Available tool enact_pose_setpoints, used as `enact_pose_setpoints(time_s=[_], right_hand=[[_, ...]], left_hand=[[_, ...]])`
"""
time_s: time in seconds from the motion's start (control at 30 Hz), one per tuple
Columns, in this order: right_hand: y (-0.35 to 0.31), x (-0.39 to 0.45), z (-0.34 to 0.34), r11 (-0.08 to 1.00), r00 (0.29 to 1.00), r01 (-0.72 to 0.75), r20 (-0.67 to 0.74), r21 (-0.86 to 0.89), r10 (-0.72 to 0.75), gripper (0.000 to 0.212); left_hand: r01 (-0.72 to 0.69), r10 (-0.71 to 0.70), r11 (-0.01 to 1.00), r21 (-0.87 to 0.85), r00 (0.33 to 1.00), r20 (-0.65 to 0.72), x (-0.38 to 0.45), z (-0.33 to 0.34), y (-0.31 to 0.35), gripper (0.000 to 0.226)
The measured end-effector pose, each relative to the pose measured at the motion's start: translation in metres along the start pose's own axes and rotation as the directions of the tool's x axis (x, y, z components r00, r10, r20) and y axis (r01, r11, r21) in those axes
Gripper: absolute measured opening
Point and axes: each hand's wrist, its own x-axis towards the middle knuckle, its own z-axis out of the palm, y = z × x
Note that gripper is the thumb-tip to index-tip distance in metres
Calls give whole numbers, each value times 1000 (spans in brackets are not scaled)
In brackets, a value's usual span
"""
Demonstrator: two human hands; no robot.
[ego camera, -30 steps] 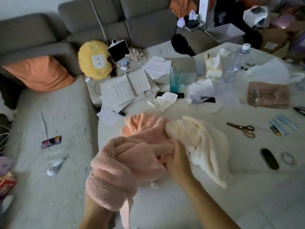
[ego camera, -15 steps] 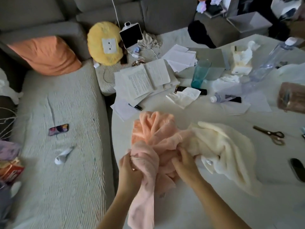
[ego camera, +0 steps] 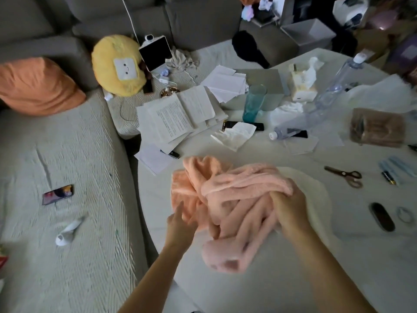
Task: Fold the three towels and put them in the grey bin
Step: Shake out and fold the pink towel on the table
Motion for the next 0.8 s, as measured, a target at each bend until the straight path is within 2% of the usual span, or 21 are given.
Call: enact_pose_setpoints(time_s=[0.07, 0.13, 0.23, 0.3, 0.37, 0.43, 0.47, 0.5, 0.53, 0.57, 0.63, 0.67, 0.73, 0.8], right_hand=[[-16, 3, -34, 999, 994, 23, -103, 23, -20, 15], [-34, -4, -62, 996, 985, 44, -168, 82, -30, 22], [-56, -23, -96, 988, 949, 92, -310, 121, -50, 8], [-76, -38, -116, 982, 903, 143, -422, 127, -77, 8], [-93, -52, -134, 964, 874, 214, -472, 160, -116, 23], [-102, -59, -145, 939, 875, 246, -471, 241, -108, 58], [-104, -63, -145, 925, 875, 274, -467, 263, -127, 60], [-102, -66, -143, 913, 868, 314, -469, 259, -166, 47], [-99, -72, -135, 909, 872, 336, -445, 245, -202, 31], [-94, -78, -122, 927, 898, 319, -376, 200, -228, 30], [-73, -93, -84, 976, 977, 209, -65, 67, -204, 46], [-57, -100, -64, 987, 982, 158, 109, -35, -153, 53], [-22, -114, -30, 977, 932, 51, 361, -207, 27, 63], [7, -130, -11, 978, 848, -111, 496, -179, 187, 58]], left_hand=[[-60, 61, 998, -8, 988, 145, 1, 26, 12, 39], [-67, 103, 986, -150, 965, 243, 2, 54, 36, 25], [-98, 185, 947, -306, 945, 270, 18, 83, 79, 32], [-57, 220, 889, -453, 923, 316, 28, 90, 106, 31], [26, 225, 832, -555, 898, 379, 39, 90, 120, 42], [52, 223, 840, -540, 875, 430, 42, 85, 124, 50], [59, 218, 847, -528, 867, 448, 39, 82, 123, 49], [75, 214, 845, -529, 860, 463, 31, 79, 119, 47], [104, 203, 836, -539, 854, 479, 21, 75, 114, 45], [154, 185, 819, -553, 841, 509, 9, 71, 107, 45], [259, 164, 789, -558, 786, 597, -17, 63, 90, 54], [281, 162, 792, -543, 760, 629, -29, 58, 79, 60], [242, 163, 840, -485, 741, 651, -50, 46, 55, 61], [138, 163, 902, -410, 769, 619, -68, 32, 35, 57]])
